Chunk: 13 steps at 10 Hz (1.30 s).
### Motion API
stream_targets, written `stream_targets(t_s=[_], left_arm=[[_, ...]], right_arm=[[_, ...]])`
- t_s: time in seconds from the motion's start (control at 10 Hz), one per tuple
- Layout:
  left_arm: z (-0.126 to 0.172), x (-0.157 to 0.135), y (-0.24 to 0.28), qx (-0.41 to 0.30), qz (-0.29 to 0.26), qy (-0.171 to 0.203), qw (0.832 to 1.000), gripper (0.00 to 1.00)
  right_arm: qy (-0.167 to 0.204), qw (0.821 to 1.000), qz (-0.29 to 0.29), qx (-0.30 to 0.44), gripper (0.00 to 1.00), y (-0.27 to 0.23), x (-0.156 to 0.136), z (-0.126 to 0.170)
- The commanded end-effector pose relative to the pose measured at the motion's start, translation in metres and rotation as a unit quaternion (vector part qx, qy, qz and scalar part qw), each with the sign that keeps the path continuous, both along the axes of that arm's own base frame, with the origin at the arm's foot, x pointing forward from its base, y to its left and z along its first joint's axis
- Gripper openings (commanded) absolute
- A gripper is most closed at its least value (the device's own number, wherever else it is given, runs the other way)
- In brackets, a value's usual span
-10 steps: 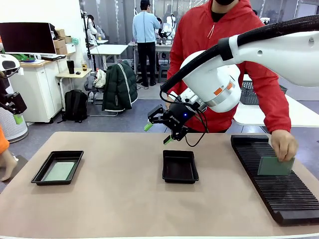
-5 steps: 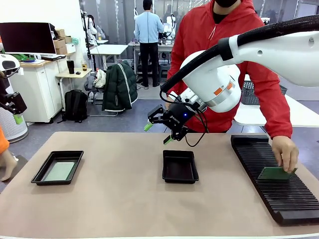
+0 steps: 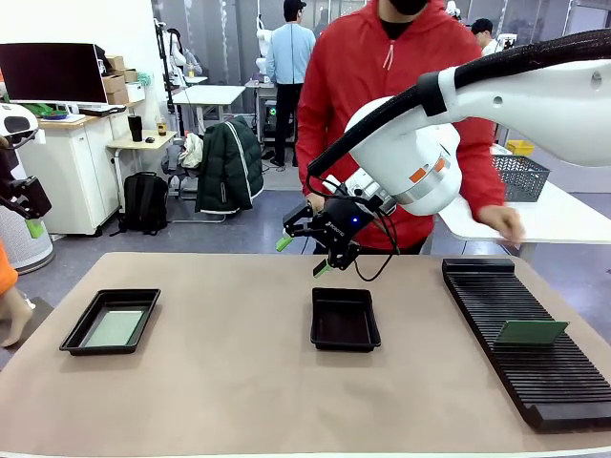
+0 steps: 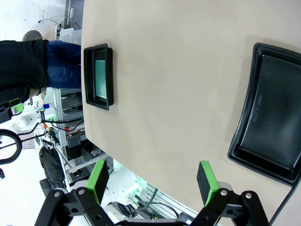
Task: Inspect and transfer BCBs to ESD trays.
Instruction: Pick up the Blank PCB from the PCB Rack and place it in the right ESD tray.
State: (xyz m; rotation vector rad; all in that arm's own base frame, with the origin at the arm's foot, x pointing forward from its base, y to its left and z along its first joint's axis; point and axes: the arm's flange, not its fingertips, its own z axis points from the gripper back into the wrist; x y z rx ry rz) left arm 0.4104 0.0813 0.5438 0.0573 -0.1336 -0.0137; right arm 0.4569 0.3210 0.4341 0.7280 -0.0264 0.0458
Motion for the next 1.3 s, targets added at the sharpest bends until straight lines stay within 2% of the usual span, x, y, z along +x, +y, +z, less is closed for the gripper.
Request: stream_targets(t_s=[0.0,0.3,0.7,1.0,1.2], left_arm=[[0.000,-0.001,0.000,0.000,0.001,-0.003,1.000,1.00],[0.000,-0.001,0.000,0.000,0.001,-0.003,1.000,1.00],[0.000,-0.001,0.000,0.000,0.001,-0.003,1.000,1.00],[0.000,-0.001,0.000,0.000,0.001,-0.003,1.000,1.00],[0.000,-0.001,0.000,0.000,0.001,-0.003,1.000,1.00]], right_arm=[[0.001,1.000,-0.008,-0.009,1.00,0.001,-0.001,0.001],[0.000,1.000,0.000,0.000,1.00,0.000,0.000,0.000],[-0.020,0.999,0.041,-0.020,1.00,-0.049,-0.019,0.029],[-0.075,0.989,0.112,-0.064,1.00,-0.107,-0.034,0.065],[-0.127,0.966,0.194,-0.116,1.00,-0.157,-0.052,0.098]])
